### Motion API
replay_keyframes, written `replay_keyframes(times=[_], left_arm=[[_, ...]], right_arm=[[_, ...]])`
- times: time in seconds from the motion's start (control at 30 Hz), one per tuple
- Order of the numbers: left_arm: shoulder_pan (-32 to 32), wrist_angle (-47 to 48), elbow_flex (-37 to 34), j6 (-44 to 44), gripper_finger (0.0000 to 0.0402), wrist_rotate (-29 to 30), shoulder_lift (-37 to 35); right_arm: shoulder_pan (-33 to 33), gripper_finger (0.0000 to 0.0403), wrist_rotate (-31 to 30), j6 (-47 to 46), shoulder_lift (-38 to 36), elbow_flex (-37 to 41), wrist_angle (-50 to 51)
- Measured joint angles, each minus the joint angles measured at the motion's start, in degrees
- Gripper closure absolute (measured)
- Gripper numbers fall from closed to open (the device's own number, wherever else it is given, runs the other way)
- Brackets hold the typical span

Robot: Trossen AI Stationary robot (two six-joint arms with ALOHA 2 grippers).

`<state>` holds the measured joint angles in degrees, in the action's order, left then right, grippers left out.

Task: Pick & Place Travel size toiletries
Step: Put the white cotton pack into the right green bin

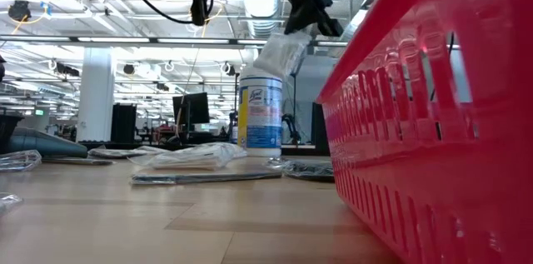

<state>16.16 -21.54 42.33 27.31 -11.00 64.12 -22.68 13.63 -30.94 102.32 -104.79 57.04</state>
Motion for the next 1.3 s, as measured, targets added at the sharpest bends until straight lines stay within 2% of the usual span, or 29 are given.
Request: replay_keyframes(times=[0.67,1.3], left_arm=[[0.00,0.06,-0.02,-0.02,0.0399,0.00,-0.36],[0.00,0.09,-0.07,-0.02,0.0399,0.01,-0.36]], right_arm=[[3.99,0.0403,1.38,-0.13,0.00,-0.88,-0.02],[4.71,0.0403,1.56,0.00,0.00,-0.87,0.13]])
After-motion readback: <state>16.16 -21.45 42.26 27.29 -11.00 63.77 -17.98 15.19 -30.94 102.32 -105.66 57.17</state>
